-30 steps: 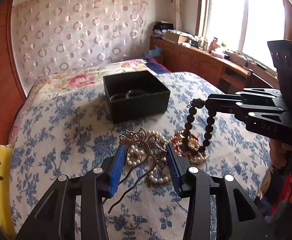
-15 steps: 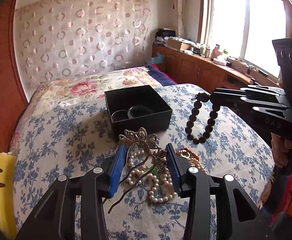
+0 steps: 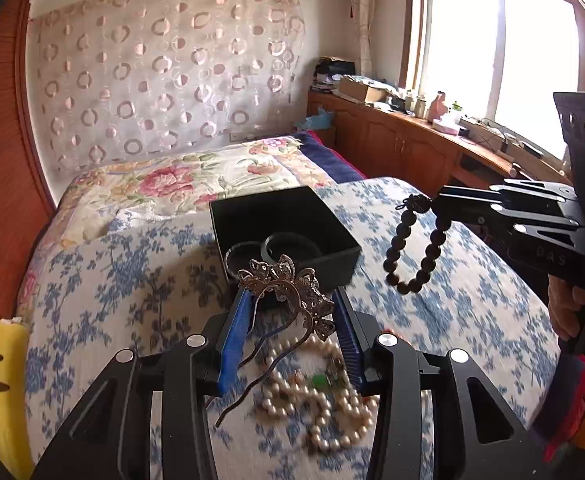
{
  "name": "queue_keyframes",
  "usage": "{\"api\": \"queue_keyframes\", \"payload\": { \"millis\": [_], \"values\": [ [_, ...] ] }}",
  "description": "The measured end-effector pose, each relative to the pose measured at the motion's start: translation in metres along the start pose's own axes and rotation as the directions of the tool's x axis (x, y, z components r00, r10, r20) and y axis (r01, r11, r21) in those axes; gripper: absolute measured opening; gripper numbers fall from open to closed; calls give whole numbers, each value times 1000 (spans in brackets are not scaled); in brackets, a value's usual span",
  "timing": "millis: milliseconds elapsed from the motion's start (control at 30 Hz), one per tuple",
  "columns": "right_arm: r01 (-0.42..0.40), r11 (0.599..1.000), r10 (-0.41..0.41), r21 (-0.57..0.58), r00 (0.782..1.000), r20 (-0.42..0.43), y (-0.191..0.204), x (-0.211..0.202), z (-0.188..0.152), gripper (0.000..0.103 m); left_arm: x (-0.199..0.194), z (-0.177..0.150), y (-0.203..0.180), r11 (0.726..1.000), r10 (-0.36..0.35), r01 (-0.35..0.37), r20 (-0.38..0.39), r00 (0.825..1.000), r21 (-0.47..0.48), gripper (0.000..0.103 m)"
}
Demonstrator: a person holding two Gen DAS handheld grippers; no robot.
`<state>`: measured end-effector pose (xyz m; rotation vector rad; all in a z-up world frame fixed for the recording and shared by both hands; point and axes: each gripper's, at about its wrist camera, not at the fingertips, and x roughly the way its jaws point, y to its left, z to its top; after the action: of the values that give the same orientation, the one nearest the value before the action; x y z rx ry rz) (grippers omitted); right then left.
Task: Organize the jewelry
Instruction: 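Lower the comb into the black box with the left tool while the right tool carries the beads there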
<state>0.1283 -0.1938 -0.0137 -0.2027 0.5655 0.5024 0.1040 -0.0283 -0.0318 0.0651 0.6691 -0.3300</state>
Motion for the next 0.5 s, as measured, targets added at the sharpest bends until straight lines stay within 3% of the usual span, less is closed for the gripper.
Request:
{"api": "queue_keyframes", "payload": {
  "millis": [500],
  "values": [
    [-69,998,69,2,991,111,-29,22,65,15,61,57,11,999,-1,1,-10,1000,-35,40]
  ]
}}
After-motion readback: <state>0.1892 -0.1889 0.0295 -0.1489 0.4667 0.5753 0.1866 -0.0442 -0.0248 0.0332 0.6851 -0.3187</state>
